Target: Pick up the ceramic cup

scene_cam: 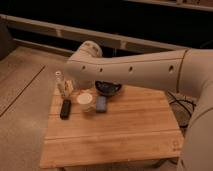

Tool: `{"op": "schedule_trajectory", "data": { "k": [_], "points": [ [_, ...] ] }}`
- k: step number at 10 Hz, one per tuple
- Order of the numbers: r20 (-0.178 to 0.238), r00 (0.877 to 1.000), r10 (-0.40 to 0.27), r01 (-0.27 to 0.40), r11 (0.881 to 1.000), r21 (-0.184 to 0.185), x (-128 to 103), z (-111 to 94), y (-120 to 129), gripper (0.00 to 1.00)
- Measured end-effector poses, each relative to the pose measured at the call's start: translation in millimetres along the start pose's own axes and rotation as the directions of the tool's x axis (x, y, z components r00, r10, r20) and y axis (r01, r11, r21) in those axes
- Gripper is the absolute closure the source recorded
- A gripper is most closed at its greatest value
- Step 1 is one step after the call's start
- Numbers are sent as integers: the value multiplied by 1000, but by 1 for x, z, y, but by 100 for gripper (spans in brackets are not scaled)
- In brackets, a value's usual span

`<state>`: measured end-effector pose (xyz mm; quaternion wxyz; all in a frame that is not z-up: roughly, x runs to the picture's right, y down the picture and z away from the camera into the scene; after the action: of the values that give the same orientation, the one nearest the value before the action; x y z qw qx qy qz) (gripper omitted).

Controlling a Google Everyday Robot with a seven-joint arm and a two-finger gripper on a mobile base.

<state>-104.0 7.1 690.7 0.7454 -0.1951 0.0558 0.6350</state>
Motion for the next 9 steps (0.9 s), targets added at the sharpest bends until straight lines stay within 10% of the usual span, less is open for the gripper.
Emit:
{"op": "schedule_trajectory", "data": {
  "k": [5, 9],
  "points": [
    [-64, 990, 126, -123, 991, 50, -21, 46, -42, 35],
    [-233, 955, 182, -171, 983, 68, -3, 114, -43, 35]
  ]
}}
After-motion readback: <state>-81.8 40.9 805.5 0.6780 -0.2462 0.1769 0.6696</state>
